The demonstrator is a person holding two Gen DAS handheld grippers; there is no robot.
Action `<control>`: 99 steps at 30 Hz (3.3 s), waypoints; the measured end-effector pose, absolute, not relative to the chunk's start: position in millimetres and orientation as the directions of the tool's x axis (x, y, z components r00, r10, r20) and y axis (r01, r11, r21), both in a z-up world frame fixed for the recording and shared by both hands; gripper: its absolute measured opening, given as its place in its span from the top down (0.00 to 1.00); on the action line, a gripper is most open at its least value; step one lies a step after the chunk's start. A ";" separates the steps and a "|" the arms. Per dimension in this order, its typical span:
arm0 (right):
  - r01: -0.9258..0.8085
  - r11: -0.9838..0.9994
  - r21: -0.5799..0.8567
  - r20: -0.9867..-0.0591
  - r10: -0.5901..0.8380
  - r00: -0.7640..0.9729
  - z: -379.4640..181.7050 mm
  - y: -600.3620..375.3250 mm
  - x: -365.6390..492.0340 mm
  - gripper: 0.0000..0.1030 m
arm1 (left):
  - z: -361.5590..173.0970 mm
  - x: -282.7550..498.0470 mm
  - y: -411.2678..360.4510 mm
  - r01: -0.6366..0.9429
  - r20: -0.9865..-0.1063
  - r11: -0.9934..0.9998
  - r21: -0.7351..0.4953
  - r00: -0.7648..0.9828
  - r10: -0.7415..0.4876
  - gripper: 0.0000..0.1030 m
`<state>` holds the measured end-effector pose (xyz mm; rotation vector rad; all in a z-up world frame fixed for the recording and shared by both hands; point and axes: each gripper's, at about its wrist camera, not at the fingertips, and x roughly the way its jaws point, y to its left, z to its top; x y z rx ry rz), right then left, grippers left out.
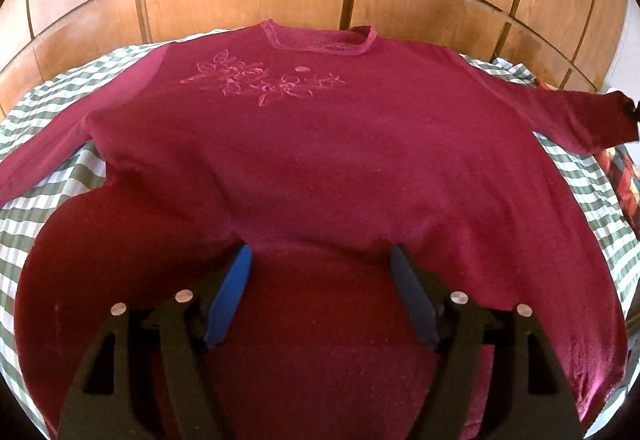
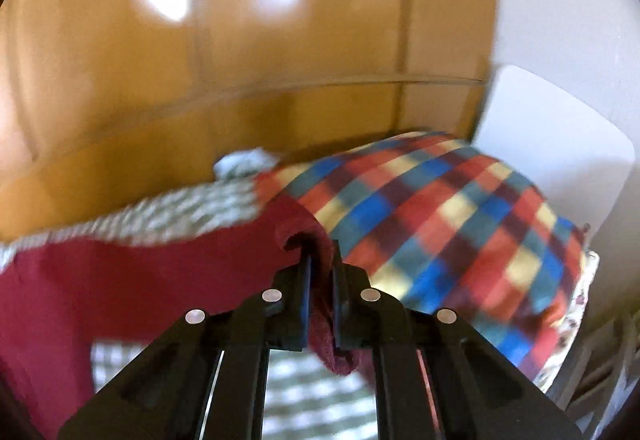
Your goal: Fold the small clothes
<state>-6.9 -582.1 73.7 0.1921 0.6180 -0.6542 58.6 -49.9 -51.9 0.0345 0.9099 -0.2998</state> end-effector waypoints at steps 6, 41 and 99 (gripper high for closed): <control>0.757 0.651 -0.055 -0.666 -0.589 0.458 58.6 -656.8 21.9 1.00 | -52.3 58.8 -51.6 0.261 -0.787 0.961 -0.087 0.573 -0.227 0.30; 0.503 0.645 0.575 -0.703 0.075 0.707 -80.1 -465.2 72.2 0.95 | -41.9 47.3 -44.4 0.281 -0.779 0.948 -0.148 0.557 -0.287 0.20; 0.132 0.926 0.354 -0.618 0.126 0.776 68.6 -374.2 144.4 0.95 | -15.6 65.0 13.4 0.197 -0.747 0.935 -0.294 0.563 -0.354 0.09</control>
